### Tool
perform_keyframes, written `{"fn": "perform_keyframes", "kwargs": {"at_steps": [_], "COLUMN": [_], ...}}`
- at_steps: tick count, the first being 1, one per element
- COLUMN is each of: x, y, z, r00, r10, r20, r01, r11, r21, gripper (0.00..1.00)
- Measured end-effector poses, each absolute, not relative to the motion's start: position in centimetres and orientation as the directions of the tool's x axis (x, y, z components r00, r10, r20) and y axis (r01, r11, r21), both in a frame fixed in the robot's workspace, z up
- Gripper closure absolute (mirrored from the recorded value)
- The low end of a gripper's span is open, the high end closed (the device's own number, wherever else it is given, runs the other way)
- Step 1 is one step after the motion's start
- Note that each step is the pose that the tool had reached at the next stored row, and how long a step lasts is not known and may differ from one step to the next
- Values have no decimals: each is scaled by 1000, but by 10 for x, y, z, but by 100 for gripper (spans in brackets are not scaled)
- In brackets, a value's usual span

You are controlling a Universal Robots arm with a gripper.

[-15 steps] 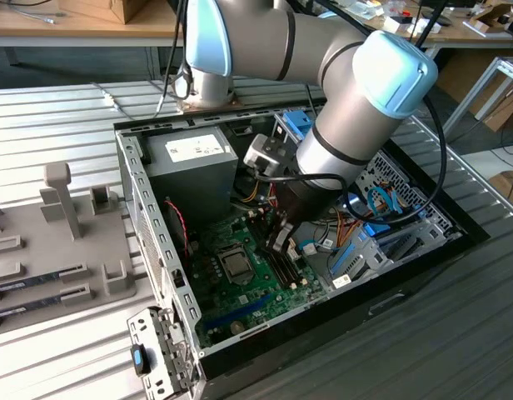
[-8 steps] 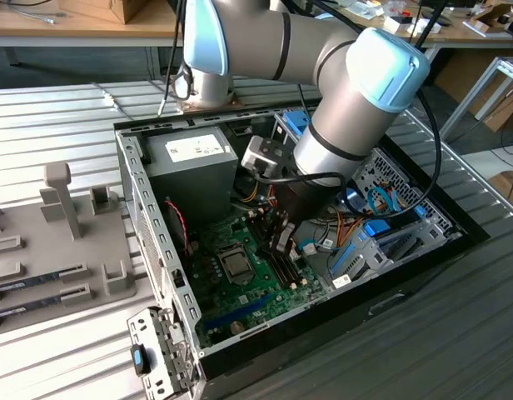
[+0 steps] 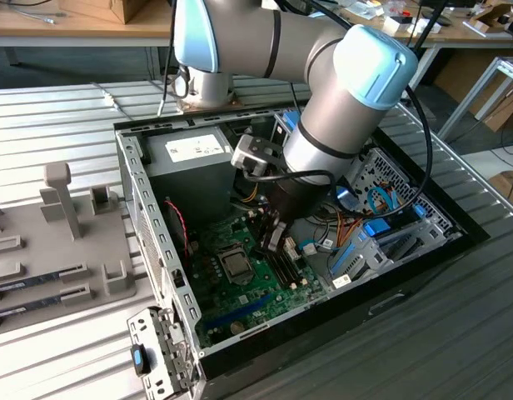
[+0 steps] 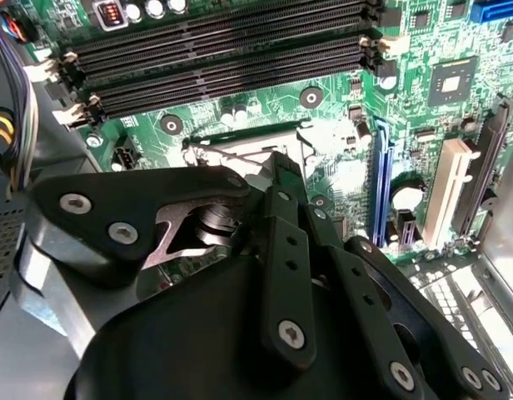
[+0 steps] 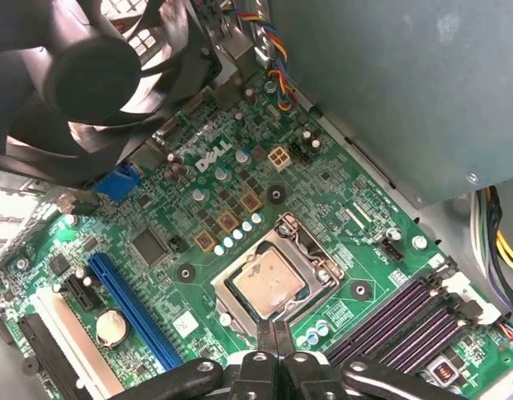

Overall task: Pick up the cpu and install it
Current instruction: 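Install the first cpu locking lever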

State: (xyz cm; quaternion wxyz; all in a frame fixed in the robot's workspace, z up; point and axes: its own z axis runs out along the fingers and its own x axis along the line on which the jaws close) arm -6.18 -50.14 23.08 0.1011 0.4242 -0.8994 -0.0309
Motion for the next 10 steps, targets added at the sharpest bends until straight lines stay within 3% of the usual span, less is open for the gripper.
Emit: {"fn": "perform_keyframes", "kwargs": {"at_steps": [10], "x": [-64], "y": [-501], "z": [234], "r00": [-620], "r10": [-769], "r20": [155], "r01": [-757], "r11": [638], "r21": [141], "gripper": [89]}}
